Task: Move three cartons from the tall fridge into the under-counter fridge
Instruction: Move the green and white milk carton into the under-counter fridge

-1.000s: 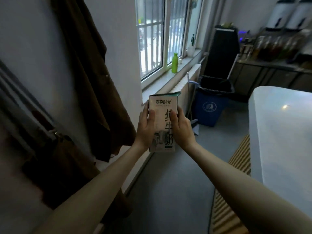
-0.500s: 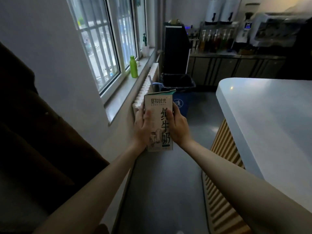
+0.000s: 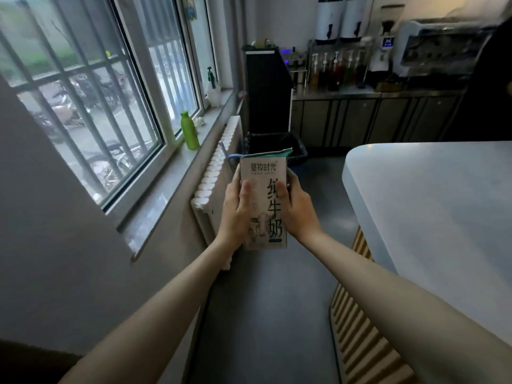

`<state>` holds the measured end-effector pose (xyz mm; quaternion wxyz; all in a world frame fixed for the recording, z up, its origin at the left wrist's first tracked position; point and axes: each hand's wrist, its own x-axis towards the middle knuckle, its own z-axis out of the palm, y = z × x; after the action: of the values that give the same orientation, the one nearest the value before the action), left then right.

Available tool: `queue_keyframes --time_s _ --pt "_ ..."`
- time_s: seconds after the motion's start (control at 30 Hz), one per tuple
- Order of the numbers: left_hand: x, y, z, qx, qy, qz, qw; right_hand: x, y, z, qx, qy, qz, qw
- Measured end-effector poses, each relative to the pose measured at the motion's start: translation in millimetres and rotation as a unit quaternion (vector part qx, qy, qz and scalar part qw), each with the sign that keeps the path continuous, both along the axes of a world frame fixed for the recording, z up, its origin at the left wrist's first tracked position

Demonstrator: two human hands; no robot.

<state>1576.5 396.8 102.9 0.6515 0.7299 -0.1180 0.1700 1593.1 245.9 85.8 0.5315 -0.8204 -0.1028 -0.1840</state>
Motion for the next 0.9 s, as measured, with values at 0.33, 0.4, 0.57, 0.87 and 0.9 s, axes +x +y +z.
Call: queue_keyframes --time_s 0.33,0.4,0.57,0.87,0.9 --pt "116.0 -51.0 -6.6 0.039 0.019 -0.007 0.999 106.9 -56.2 -5.7 0.015 0.002 -0.006 1.0" --pt "140.6 -60.2 -10.1 0.032 0.026 -0.025 0.999 127.9 -65.3 -7.9 0.017 0.003 -0.015 1.0" --pt "204.0 -77.9 -15.6 0.028 0.023 -0.063 0.997 181.2 -82.5 -10.2 0.015 0.006 -0.05 0.999" --pt "345.5 -93.3 -9.7 0.009 0.009 -0.125 0.992 309.4 -95.1 -2.1 0.0 0.003 -0.129 0.992" --pt "361.6 -94.8 -9.8 0.01 0.009 -0.132 0.991 322.5 -95.9 -1.5 -0.001 0.004 -0.137 0.991"
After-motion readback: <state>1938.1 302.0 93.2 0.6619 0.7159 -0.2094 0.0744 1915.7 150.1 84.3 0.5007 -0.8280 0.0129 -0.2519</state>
